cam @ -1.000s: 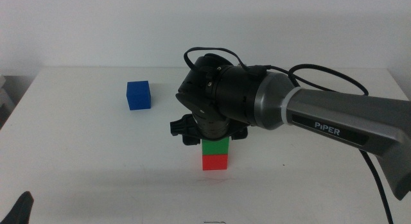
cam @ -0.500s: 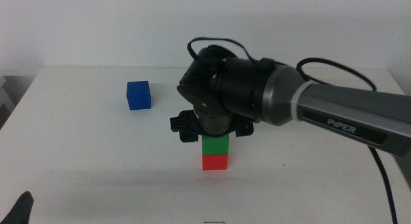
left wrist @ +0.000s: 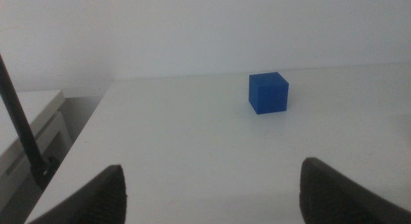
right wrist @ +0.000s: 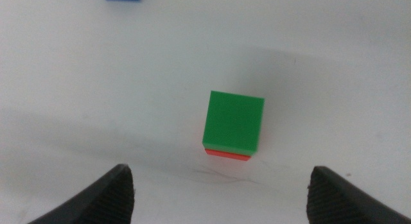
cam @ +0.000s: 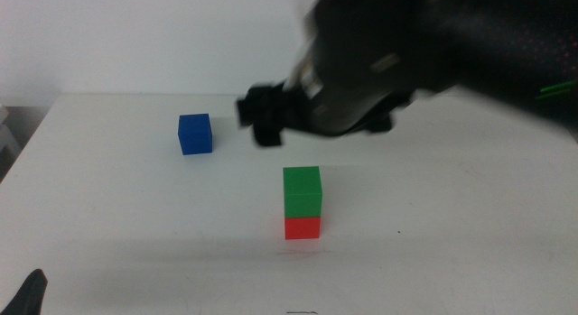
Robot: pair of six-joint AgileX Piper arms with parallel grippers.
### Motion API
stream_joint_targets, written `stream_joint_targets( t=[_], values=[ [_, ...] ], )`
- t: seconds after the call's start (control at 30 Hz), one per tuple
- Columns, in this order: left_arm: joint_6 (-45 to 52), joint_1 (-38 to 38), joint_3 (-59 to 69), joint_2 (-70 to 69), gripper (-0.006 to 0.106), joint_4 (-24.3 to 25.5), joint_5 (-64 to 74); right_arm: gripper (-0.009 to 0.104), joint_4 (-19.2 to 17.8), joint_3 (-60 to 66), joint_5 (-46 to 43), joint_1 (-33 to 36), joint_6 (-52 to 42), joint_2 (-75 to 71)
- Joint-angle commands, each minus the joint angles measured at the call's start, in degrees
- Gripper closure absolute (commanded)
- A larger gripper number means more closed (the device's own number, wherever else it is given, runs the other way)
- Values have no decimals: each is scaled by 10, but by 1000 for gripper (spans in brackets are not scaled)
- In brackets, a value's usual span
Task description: Stack red cubes first, then green, then blue cubes in a specific spot.
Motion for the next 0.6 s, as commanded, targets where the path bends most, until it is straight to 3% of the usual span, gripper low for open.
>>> stream_joint_targets(
  t=[0.0, 0.23, 0.57],
  values=[
    [-7, 0, -2, -11, 9, -2, -46, 1, -7, -9, 6, -4, -58, -84],
    [-7, 0, -2, -11, 9, -2, -46, 1, -42, 75, 8, -4, -137, -259],
    [-7, 0, -2, -11, 9, -2, -46, 1, -41, 185, 7, -5, -281, -493]
  ],
)
